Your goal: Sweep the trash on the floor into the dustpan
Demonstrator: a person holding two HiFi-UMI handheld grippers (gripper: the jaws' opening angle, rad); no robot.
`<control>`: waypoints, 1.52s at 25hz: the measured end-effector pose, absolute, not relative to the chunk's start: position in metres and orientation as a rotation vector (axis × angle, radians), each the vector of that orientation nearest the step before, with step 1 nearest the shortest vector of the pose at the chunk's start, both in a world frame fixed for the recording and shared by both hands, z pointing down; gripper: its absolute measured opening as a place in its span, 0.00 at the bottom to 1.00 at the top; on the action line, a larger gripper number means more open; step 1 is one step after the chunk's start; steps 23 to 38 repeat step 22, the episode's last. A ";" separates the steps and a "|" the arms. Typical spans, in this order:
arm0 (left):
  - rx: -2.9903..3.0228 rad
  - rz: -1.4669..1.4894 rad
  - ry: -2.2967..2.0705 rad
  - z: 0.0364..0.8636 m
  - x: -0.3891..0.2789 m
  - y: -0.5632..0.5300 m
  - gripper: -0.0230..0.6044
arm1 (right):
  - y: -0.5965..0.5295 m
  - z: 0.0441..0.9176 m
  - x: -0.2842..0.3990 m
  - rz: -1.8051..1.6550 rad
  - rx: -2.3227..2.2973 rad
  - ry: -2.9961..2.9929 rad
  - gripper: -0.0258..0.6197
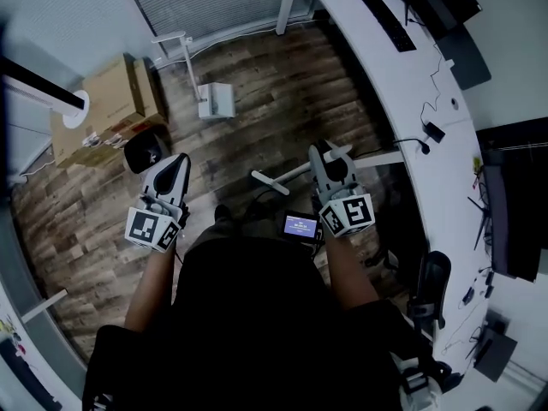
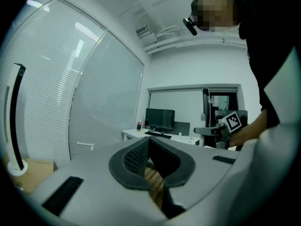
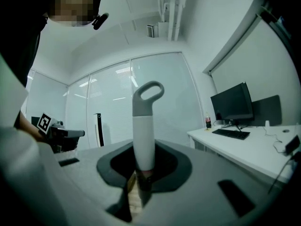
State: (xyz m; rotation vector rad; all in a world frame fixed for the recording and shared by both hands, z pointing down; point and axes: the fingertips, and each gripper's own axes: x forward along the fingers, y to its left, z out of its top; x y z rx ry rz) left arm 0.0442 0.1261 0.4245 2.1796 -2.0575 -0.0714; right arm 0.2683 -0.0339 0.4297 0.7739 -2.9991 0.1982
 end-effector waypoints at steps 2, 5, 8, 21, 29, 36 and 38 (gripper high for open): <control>2.172 -0.075 -2.053 0.429 0.042 0.131 0.03 | -0.023 0.428 0.264 0.185 0.755 -3.000 0.14; 2.164 -0.083 -2.055 0.431 0.042 0.138 0.03 | -0.012 0.433 0.262 0.178 0.728 -2.996 0.14; 2.164 -0.084 -2.044 0.433 0.046 0.140 0.03 | -0.008 0.438 0.264 0.197 0.728 -2.985 0.14; 2.151 -0.057 -2.038 0.429 0.048 0.121 0.03 | -0.030 0.442 0.264 0.241 0.730 -3.017 0.14; 2.145 -0.061 -2.042 0.429 0.048 0.118 0.03 | -0.033 0.442 0.265 0.243 0.730 -3.016 0.14; 2.145 -0.061 -2.042 0.429 0.048 0.118 0.03 | -0.033 0.442 0.265 0.243 0.730 -3.016 0.14; 2.145 -0.061 -2.042 0.429 0.048 0.118 0.03 | -0.033 0.442 0.265 0.243 0.730 -3.016 0.14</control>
